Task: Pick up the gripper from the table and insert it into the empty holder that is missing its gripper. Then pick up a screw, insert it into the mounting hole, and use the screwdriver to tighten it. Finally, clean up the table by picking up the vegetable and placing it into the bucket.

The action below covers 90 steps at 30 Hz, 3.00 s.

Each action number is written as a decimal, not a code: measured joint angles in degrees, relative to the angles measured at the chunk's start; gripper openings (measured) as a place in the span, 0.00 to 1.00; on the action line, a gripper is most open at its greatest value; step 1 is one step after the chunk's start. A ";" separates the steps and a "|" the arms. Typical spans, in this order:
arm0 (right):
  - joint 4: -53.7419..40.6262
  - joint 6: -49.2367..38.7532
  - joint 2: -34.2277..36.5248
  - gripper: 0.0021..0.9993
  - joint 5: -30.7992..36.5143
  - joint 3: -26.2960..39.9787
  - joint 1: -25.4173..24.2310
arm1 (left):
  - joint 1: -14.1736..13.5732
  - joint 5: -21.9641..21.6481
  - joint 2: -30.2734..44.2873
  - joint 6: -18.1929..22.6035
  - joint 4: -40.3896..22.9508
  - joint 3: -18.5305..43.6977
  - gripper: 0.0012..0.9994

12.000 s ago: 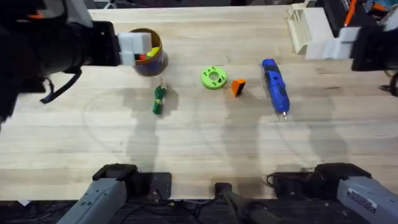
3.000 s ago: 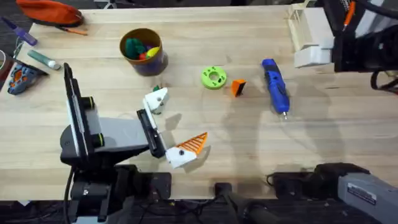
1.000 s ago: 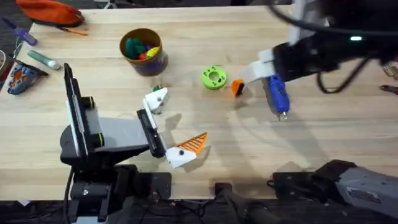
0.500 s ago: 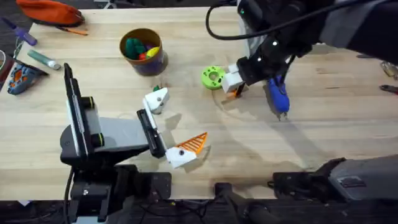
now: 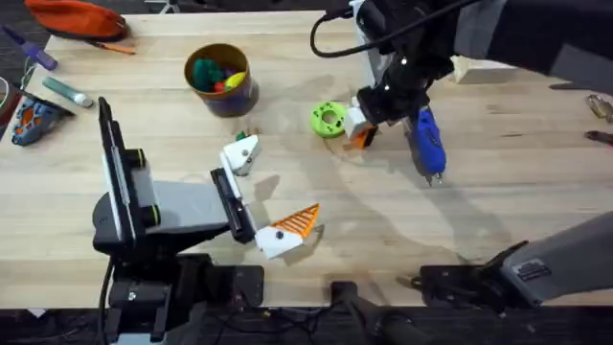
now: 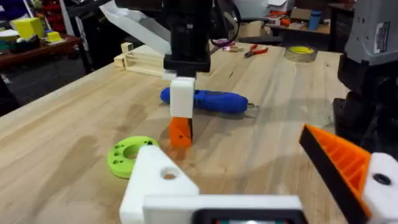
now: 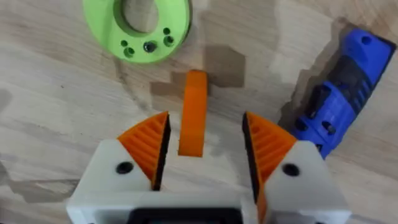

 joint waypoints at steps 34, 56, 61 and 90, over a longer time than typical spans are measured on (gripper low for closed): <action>0.42 -0.20 1.40 0.37 -2.49 0.10 1.14 | 0.00 0.00 0.00 0.00 0.00 0.00 0.99; 0.46 -0.20 1.40 0.10 -2.05 0.10 1.14 | 0.00 0.00 0.01 0.01 0.00 0.00 0.99; 0.48 -0.20 1.40 0.09 -2.05 0.10 1.14 | 0.00 0.00 0.02 0.00 0.00 0.00 0.99; -8.60 -0.85 -15.05 0.05 -16.32 12.99 -2.81 | 0.00 0.00 0.02 0.02 0.00 0.00 0.99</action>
